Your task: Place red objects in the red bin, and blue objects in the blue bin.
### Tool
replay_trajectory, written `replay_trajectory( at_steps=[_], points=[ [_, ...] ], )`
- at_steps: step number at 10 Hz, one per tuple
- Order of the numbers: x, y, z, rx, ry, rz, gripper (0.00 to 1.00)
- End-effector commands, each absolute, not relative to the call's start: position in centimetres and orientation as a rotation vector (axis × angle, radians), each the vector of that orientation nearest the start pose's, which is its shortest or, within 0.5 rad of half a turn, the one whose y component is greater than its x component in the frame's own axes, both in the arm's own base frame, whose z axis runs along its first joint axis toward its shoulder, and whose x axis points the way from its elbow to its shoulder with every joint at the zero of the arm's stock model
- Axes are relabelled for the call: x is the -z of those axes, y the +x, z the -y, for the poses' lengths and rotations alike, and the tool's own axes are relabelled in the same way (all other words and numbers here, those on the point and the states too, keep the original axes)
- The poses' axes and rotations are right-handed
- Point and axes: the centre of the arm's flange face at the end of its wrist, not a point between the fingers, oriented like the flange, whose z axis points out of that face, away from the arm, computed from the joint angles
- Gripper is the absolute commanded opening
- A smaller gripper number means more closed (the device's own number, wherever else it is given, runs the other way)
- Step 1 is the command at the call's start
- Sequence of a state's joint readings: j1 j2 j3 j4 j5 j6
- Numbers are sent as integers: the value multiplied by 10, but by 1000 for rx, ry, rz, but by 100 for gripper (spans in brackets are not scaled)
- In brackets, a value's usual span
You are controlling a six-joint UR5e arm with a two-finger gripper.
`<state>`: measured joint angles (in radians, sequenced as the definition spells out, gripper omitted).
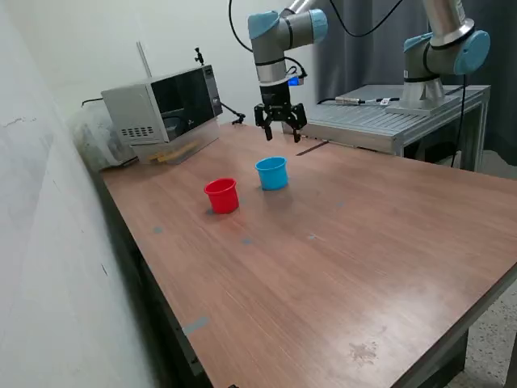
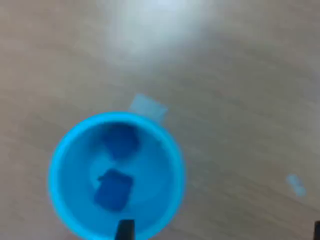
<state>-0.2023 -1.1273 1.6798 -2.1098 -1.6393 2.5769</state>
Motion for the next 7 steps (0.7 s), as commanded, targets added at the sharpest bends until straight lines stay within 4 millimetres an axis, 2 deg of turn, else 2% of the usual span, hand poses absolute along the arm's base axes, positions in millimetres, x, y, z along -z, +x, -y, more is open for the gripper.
replay_trajectory(
  at_steps=[1,3,4,5,7],
  points=[
    [-273,-587,32,103,-2360,-1846,100],
    [-330,-517,42,38,-2262,-1947,100],
    [-346,-487,47,67,-2227,-1949,100],
    [-352,-454,53,115,-2175,-1958,100],
    [-371,-401,60,94,-2152,-1977,100]
  ],
)
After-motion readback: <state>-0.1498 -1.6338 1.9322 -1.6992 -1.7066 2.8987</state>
